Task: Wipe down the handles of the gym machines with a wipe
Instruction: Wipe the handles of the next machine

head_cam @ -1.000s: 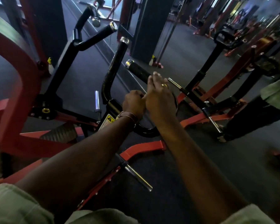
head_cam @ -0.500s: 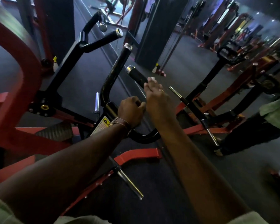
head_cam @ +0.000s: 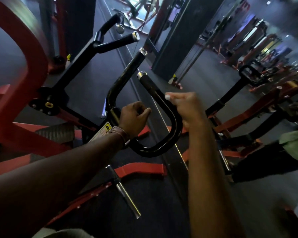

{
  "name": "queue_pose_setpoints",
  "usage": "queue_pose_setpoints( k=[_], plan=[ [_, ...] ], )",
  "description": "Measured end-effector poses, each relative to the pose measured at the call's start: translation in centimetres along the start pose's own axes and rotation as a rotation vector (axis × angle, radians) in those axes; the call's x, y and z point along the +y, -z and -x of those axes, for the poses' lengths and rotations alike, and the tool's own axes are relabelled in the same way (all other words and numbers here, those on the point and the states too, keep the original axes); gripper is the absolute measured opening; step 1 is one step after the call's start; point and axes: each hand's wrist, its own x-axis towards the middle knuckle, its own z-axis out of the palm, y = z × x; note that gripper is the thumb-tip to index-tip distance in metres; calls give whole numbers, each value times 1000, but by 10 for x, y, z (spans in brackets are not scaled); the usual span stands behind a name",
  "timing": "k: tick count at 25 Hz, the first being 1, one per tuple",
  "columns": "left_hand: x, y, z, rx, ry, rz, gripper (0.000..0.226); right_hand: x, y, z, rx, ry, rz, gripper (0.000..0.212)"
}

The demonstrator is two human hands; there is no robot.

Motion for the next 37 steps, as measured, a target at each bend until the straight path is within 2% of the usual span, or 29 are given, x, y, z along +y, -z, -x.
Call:
queue_pose_setpoints(
  k=[2, 3, 6, 8, 11, 13, 14, 17, 19, 21, 22, 24, 26, 30, 34, 36, 37],
  plan=[
    [1, 0, -3, 4, 20, -31, 29, 0, 0, -20, -295, -171, -357, 31],
    [2, 0, -4, 4, 36, -37, 31, 6, -1, -16, -332, -237, -428, 34],
    [0, 0, -7, -20, 78, -12, 31, 43, 8, 13, -255, -390, -552, 37],
    [1, -1, -4, -9, 70, -9, 31, 57, 17, 21, -240, -412, -686, 39],
    [2, -2, -5, 23, 30, -69, 32, 29, 11, -11, -333, -412, -734, 35],
    [3, -3, -4, 46, 8, -126, 33, 0, 2, -28, -358, -380, -634, 32],
    [3, -4, -4, 57, 8, -134, 33, -5, -1, -29, -320, -339, -574, 26],
    [0, -3, -3, 82, 16, -115, 30, 10, 8, -10, -255, -168, -454, 25],
    [0, -4, -3, 102, 28, -119, 32, 28, 21, 14, -96, -38, -328, 18],
    [3, -7, -4, 115, 45, -138, 33, 30, 23, 25, 95, 137, -47, 10],
    [6, -8, -5, 116, 55, -150, 34, 21, 17, 23, 123, 248, 153, 12],
    [9, -9, -8, 97, 84, -155, 34, -5, -9, 11, 65, 398, 590, 21],
    [12, -6, -9, 96, 118, -133, 30, -27, -39, 2, 43, 470, 849, 25],
    [14, 4, -21, 132, 265, 1, 29, -14, -52, 19, 76, 602, 992, 27],
    [1, 24, -48, 110, 229, 72, 24, 28, -31, 45, 198, 700, 1272, 40],
    [0, 26, -54, 122, 251, -3, 23, 13, -44, 31, 113, 692, 1360, 51],
    [1, 25, -55, 113, 252, -123, 23, 1, -56, 19, 61, 667, 1363, 53]
  ],
)
